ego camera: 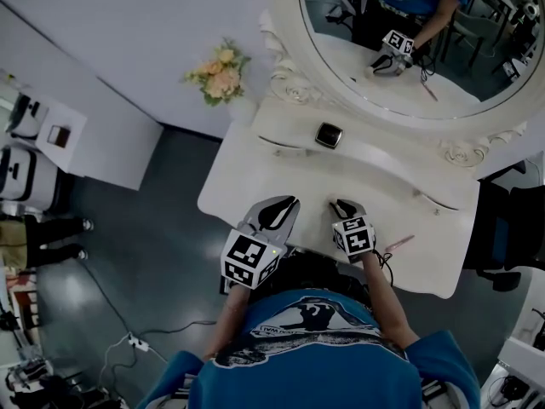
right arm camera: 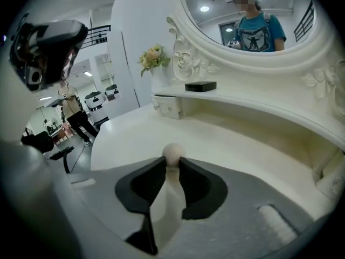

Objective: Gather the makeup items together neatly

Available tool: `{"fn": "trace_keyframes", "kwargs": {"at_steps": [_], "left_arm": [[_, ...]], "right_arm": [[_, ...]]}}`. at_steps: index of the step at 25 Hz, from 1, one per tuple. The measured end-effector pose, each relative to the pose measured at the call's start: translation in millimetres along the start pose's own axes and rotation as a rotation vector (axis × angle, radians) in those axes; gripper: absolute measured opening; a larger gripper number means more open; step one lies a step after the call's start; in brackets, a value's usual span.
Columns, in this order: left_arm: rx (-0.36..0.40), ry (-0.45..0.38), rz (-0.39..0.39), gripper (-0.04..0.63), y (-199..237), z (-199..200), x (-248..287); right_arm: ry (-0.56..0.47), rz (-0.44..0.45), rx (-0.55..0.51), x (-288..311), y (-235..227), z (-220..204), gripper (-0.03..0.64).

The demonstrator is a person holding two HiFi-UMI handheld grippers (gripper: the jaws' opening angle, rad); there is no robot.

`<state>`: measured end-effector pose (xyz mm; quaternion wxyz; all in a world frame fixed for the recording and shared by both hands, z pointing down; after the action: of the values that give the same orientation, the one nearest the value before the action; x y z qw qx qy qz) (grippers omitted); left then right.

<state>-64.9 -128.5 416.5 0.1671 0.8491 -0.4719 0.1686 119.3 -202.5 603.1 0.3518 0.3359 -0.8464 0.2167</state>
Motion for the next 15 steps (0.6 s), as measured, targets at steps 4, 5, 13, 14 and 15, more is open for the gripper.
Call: {"fn": "trace_keyframes", "kwargs": {"at_steps": [4,5,13,14,15], "left_arm": [[-0.005,-0.003,0.000,0.044,3.8,-2.3,-4.2],[-0.006,-0.002,-0.002,0.044,4.4,-2.9,-4.8],[-0.009,-0.008,-0.035,0.044,5.3,-5.3,-4.4],[-0.008,-0.007,-0.041,0.044,5.0,-5.5,-3.5],[-0.008,-0.007,-0.047,0.044,4.5,-5.6,-2.4]], "right_arm": [[-0.003,-0.007,0.030,0.1,0.1,-3.6,0.082],[-0.002,-0.006,0.042,-0.4,-0.7,-3.3,0.086],[-0.003,0.016,0.125,-16.0,-5.1,-1.0,0.172],[-0.011,0.014,0.126,-20.3,-5.5,-0.5,0.175],[-0.021,0.014,0.128,-24.9,-6.4,0.4,0.177]]}}
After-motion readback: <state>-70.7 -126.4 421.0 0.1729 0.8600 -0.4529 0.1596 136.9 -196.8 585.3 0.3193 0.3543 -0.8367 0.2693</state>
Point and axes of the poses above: the fingertips, and each gripper's own axes: x forward along the fingers, y to its left, z out of its top, the point moved 9 cm from there along -x, backward along the fingers, and after that the axes turned 5 degrees about y, right-handed, at the moved point
